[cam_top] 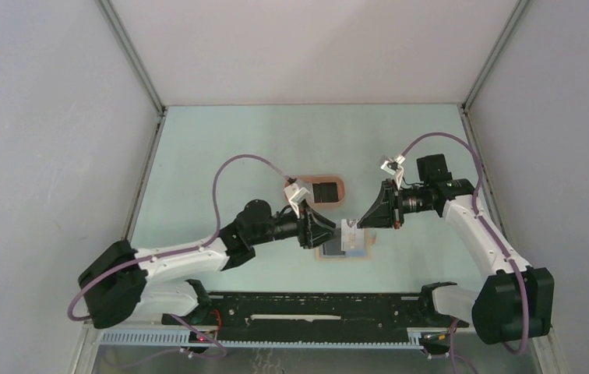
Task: Put the credit cards into the card holder
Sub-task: Insert the credit card into the card holder.
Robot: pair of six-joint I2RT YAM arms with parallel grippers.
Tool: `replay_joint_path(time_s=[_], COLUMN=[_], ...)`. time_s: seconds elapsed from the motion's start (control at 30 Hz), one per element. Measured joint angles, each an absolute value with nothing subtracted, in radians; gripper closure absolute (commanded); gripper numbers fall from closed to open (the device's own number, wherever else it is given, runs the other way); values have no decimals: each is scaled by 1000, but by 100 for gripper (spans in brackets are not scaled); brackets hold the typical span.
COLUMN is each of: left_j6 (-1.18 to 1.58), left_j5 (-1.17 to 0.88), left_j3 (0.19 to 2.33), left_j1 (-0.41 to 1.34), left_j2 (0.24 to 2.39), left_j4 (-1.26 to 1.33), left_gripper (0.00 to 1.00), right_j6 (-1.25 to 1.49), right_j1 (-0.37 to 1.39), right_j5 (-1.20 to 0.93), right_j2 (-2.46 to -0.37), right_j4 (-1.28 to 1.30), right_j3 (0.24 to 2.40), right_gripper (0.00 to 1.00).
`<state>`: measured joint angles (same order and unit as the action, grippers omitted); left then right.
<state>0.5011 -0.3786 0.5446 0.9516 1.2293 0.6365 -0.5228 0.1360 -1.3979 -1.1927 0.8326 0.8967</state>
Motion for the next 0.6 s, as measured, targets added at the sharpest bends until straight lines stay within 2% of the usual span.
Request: replay_joint_path(time_s=[0.07, 0.13, 0.4, 0.6], left_j6=[507, 520, 650, 735], left_j5=[-325, -278, -79, 88], left_j3=[504, 462, 289, 267], left_j1=[947, 947, 949, 1026], left_j2=[1171, 1126, 1067, 1151], left_j4=[626, 624, 645, 689], left_gripper=[44, 42, 43, 43], right_j6=[-453, -359, 94, 237], right_j1=[108, 92, 94, 119], right_j5=[-1396, -1383, -1159, -1038], right_j2=[-1193, -1192, -1182, -1256], right_j4=[764, 673, 248, 85], right_j3=[865, 816, 564, 535], right_gripper=[100, 100, 100, 100])
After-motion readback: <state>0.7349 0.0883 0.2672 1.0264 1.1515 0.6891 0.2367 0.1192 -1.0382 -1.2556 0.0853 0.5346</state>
